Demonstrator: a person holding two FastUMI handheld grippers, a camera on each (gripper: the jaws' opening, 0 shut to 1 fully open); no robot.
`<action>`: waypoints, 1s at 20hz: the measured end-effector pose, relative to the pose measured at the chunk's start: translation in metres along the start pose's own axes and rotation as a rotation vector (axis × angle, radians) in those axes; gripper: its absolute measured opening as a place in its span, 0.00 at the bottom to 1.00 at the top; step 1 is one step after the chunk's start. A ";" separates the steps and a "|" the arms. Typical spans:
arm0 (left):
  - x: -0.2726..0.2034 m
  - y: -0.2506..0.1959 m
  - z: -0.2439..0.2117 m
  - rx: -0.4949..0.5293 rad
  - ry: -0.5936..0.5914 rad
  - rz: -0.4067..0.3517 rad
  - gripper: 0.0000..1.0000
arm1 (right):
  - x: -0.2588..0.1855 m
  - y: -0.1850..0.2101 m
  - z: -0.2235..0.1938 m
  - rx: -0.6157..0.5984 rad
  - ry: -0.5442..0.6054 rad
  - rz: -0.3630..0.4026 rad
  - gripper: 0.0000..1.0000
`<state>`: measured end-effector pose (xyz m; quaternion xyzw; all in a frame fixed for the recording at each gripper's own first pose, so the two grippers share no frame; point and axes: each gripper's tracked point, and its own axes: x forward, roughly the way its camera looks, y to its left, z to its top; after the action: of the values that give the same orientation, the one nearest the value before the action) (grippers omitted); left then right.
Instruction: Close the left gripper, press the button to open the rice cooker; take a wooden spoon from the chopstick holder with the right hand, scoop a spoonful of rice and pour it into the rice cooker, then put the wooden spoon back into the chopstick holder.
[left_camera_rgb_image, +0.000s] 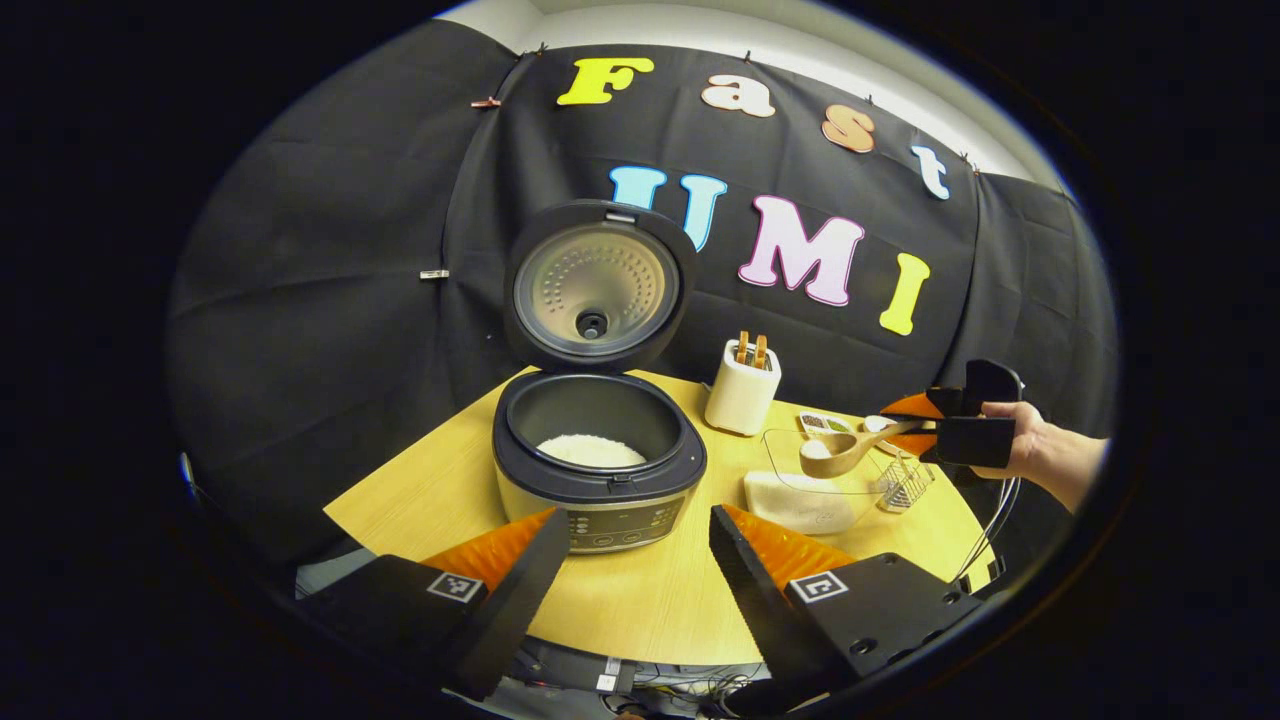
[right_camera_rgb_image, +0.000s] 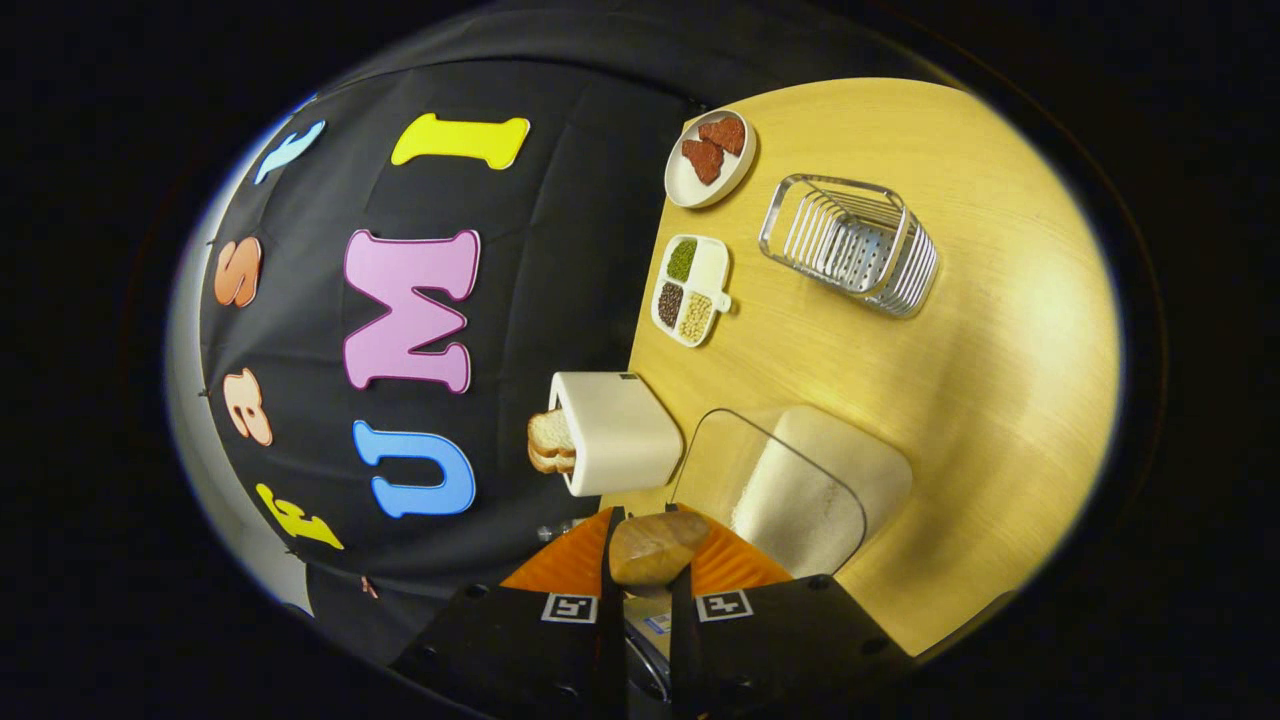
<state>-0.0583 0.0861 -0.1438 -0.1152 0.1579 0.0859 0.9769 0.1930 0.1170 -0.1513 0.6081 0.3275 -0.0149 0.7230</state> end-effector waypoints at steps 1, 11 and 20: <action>-0.001 0.002 -0.001 -0.008 0.000 0.001 0.96 | 0.001 0.008 -0.008 0.011 0.017 0.010 0.21; -0.005 0.036 -0.002 -0.071 -0.028 0.031 0.96 | 0.017 0.080 -0.111 -0.021 0.178 0.106 0.21; -0.005 0.071 0.003 -0.077 -0.039 0.081 0.96 | 0.035 0.122 -0.224 -0.331 0.292 0.188 0.21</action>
<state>-0.0770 0.1543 -0.1533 -0.1448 0.1401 0.1336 0.9703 0.1700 0.3607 -0.0726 0.5048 0.3685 0.1947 0.7559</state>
